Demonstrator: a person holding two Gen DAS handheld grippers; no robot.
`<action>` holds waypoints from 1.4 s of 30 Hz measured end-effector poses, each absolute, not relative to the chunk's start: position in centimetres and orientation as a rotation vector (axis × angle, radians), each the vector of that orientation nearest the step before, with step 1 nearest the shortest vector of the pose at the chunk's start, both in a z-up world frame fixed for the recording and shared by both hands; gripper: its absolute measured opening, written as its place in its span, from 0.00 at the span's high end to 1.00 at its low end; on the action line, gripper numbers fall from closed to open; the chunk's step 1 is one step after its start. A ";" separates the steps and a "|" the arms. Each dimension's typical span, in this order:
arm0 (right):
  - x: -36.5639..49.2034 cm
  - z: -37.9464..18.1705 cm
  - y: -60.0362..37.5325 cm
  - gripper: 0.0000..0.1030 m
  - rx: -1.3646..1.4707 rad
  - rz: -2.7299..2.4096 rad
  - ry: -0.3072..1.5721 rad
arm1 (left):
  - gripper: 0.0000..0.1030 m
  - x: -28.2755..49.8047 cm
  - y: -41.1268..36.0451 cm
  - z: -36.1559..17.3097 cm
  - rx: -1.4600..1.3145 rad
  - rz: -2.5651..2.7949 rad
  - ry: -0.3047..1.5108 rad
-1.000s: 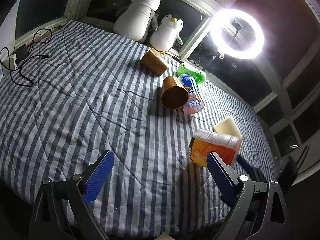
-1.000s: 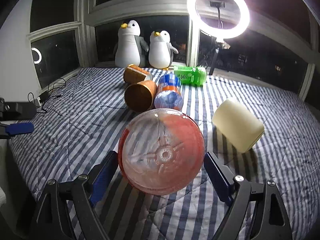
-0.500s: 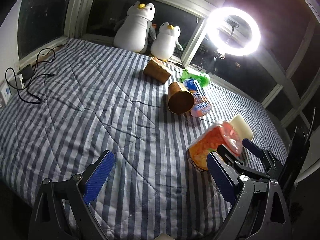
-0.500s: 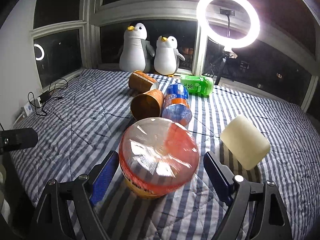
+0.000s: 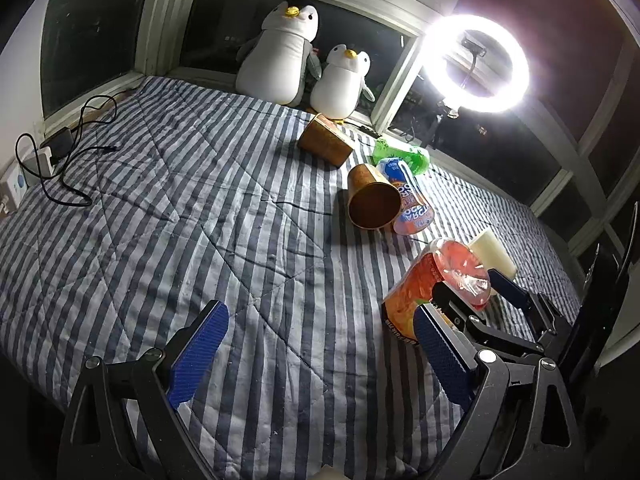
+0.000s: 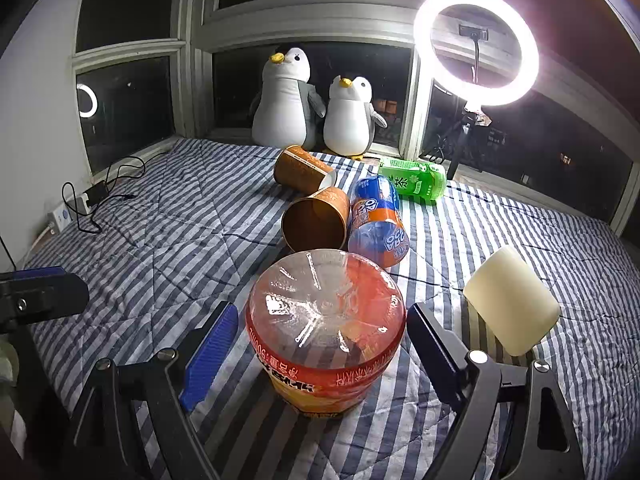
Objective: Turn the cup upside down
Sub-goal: 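Rotate the bottle upright with the right tool and lower it onto the bedspread, then open the right tool and pull it back from the standing bottle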
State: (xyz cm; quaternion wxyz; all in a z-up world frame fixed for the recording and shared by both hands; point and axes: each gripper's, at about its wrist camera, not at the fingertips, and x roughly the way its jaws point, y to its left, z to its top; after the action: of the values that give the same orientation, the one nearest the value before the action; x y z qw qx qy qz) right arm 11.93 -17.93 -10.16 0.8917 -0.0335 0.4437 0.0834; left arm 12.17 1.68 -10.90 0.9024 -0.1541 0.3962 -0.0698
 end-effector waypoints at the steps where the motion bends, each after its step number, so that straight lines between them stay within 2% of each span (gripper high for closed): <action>1: 11.9 -10.2 -17.9 0.19 -0.069 0.173 0.921 | 0.07 12.2 1.6 -10.9 -0.313 -0.143 0.817; 22: 10.5 -8.9 -20.1 0.19 0.011 0.142 0.917 | 0.07 11.5 -0.8 -9.4 -0.182 -0.096 0.742; 33: 6.8 -6.2 -22.0 0.14 0.103 0.090 0.883 | 0.07 9.2 -1.5 -6.4 -0.077 -0.029 0.581; 42: 4.2 -2.9 -21.8 0.11 0.108 0.061 0.808 | 0.03 6.6 -1.3 -3.9 -0.048 0.006 0.478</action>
State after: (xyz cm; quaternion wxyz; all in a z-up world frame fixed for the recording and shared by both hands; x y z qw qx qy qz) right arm 4.18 -21.78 -2.90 0.9177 0.0523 0.3927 0.0298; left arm 6.62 -1.31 -3.90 0.9713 -0.0237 0.2365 0.0029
